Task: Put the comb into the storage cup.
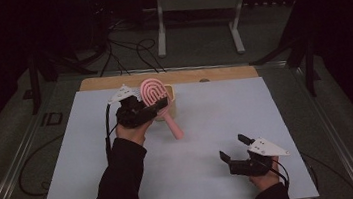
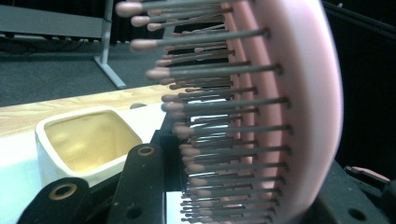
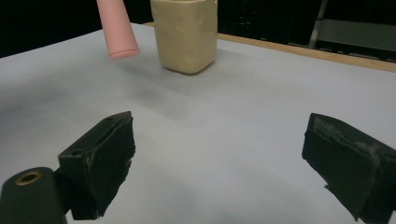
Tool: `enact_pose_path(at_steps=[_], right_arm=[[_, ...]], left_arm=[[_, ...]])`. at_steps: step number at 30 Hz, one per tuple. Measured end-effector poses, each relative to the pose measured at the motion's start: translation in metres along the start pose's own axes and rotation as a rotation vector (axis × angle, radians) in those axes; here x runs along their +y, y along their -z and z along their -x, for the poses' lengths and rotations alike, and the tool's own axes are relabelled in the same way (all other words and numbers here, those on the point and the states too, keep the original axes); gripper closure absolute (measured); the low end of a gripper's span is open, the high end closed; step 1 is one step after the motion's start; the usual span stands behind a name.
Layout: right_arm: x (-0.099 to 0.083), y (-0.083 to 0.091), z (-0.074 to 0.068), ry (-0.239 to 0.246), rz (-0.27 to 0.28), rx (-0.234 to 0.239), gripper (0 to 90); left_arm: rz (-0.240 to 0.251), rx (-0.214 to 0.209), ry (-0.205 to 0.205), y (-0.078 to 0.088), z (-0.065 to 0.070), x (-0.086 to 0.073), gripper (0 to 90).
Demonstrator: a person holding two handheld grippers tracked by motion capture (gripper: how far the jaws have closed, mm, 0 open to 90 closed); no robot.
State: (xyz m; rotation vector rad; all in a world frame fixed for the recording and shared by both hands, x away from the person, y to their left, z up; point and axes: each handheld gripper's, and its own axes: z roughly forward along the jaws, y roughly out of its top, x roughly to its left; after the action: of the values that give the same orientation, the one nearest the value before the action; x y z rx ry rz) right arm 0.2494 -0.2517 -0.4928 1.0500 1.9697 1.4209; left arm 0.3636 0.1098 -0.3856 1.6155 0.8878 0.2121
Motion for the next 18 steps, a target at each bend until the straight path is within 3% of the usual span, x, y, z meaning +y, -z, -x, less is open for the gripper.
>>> enact_pose_path(at_steps=[18], right_arm=[[0.0001, 0.0008, 0.0013, 0.001, 0.002, -0.007, 9.1]], left_arm=[[0.004, 0.02, -0.007, 0.0002, -0.0069, 0.0093, 62.6]])
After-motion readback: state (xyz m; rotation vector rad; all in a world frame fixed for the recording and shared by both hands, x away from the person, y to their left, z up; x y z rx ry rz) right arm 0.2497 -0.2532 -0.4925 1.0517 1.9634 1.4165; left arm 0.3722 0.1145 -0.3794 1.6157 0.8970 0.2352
